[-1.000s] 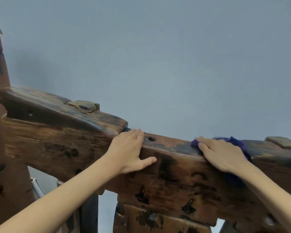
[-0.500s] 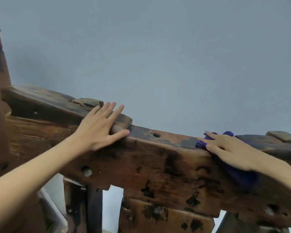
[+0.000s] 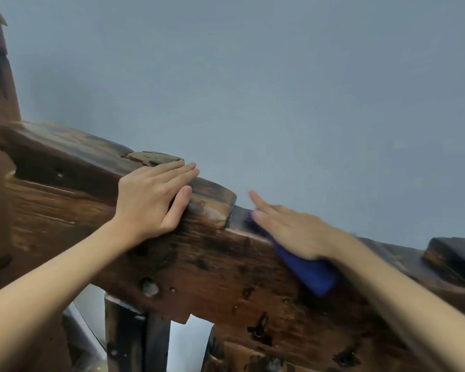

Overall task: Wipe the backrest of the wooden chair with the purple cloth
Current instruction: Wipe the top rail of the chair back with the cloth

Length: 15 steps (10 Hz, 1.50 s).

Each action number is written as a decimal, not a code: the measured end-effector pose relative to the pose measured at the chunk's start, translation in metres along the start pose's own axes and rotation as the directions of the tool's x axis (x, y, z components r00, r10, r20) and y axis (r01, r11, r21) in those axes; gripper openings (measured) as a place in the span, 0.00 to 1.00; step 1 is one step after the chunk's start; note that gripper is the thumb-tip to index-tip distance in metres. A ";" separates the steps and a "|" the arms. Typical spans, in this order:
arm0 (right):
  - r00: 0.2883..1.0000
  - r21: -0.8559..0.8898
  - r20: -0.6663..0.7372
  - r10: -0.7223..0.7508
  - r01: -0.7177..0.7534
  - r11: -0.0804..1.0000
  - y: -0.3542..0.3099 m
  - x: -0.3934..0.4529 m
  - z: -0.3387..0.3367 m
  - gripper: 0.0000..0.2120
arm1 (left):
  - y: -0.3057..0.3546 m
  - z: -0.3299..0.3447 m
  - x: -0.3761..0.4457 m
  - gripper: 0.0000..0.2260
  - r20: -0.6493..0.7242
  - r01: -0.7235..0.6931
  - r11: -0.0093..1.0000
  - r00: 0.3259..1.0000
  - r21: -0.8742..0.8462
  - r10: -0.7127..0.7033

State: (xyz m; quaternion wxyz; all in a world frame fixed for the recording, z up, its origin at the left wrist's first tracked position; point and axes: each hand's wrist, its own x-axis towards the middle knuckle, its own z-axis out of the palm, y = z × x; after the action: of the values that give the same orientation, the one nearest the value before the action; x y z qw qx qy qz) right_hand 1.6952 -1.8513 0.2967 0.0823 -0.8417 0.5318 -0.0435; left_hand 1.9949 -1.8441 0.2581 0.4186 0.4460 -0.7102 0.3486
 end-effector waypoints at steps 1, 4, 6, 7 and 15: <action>1.000 0.001 -0.018 0.013 -0.013 1.000 -0.062 0.032 0.012 0.34 | 0.008 -0.007 0.003 0.19 0.062 0.041 0.999 0.997 0.015 -0.042; 0.942 -0.212 -0.310 -0.128 0.063 0.975 -0.044 -0.047 0.047 0.39 | 0.022 -0.010 0.000 0.20 0.067 0.140 0.988 0.987 0.070 -0.145; 0.982 0.244 0.029 0.186 -0.187 0.951 -0.060 0.046 0.001 0.29 | 0.029 -0.006 -0.003 0.14 -0.046 0.153 0.988 0.987 0.023 -0.152; 0.994 0.026 -0.110 0.012 -0.009 1.000 -0.054 0.009 0.017 0.28 | 0.029 -0.007 0.000 0.12 -0.062 0.167 0.984 0.985 0.057 -0.164; 0.908 0.234 -0.165 0.384 -0.342 0.910 0.066 -0.053 -0.003 0.22 | 0.039 -0.003 -0.004 0.14 -0.025 0.261 0.961 0.965 0.094 -0.260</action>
State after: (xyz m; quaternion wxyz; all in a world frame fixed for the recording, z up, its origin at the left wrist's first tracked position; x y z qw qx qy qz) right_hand 1.6136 -1.8313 0.2883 0.1174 -0.7057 0.6782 -0.1682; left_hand 1.9603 -1.8257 0.2511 0.4433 0.5529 -0.6250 0.3272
